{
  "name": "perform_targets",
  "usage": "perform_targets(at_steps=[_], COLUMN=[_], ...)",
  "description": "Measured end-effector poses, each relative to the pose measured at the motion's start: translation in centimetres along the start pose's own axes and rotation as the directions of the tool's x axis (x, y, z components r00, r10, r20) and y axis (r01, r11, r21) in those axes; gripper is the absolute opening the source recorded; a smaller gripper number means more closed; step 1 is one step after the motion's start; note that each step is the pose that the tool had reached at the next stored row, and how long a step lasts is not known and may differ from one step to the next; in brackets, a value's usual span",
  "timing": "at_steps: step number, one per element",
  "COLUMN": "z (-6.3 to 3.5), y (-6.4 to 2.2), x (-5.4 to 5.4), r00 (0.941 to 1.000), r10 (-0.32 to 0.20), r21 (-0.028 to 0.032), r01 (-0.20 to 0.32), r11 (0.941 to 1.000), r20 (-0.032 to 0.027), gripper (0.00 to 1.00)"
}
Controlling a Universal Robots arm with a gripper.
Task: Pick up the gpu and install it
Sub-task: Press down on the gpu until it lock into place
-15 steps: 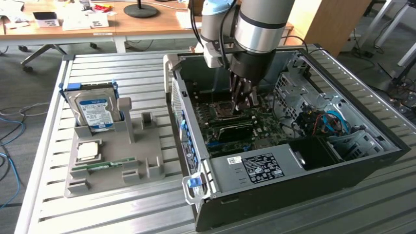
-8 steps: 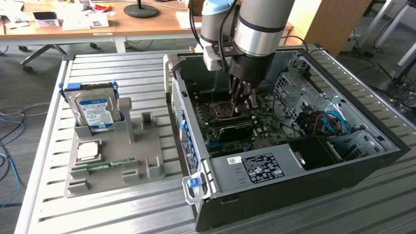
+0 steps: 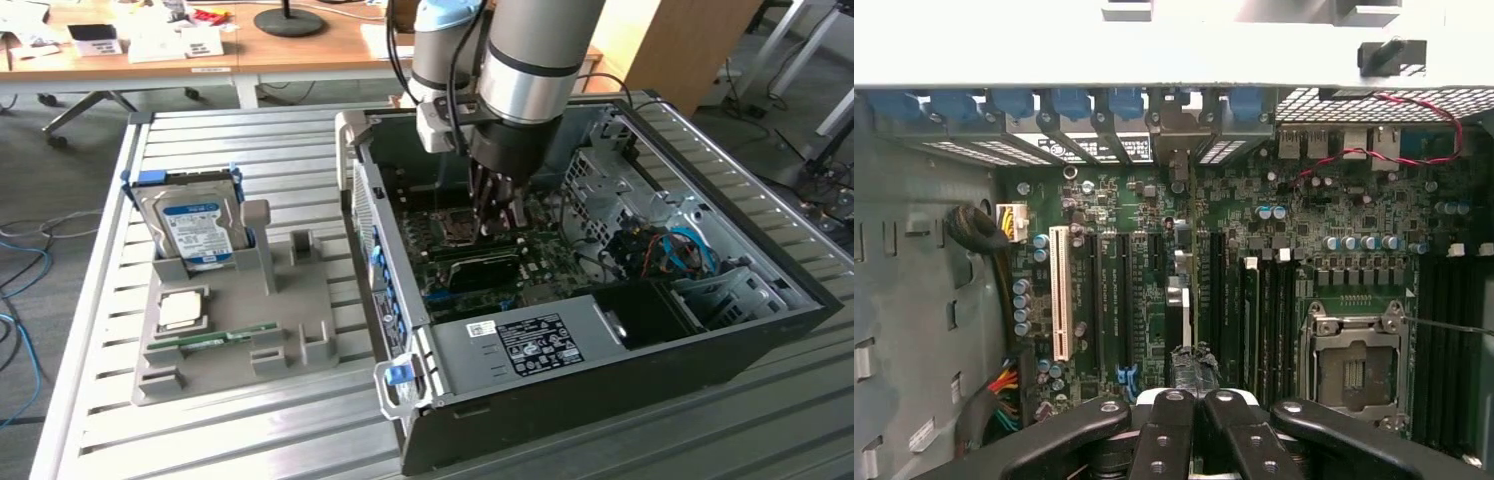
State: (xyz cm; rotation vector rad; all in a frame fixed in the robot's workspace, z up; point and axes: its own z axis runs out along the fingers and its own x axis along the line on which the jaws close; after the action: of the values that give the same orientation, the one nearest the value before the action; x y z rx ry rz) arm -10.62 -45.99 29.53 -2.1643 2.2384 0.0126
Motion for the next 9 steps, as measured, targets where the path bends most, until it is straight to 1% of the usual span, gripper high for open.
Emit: perform_targets(at_steps=[1,7,9], z=[1.03,1.03,1.05], y=[0.01,0.01,0.02], x=[0.03,0.03,-0.13], r00=[1.0,1.0,1.0], r10=[0.0,0.0,0.0], r21=[0.0,0.0,0.0002], r01=[0.0,0.0,0.0], r11=[1.0,1.0,1.0], r20=[0.0,0.0001,0.0003], gripper=[0.11,0.11,0.11])
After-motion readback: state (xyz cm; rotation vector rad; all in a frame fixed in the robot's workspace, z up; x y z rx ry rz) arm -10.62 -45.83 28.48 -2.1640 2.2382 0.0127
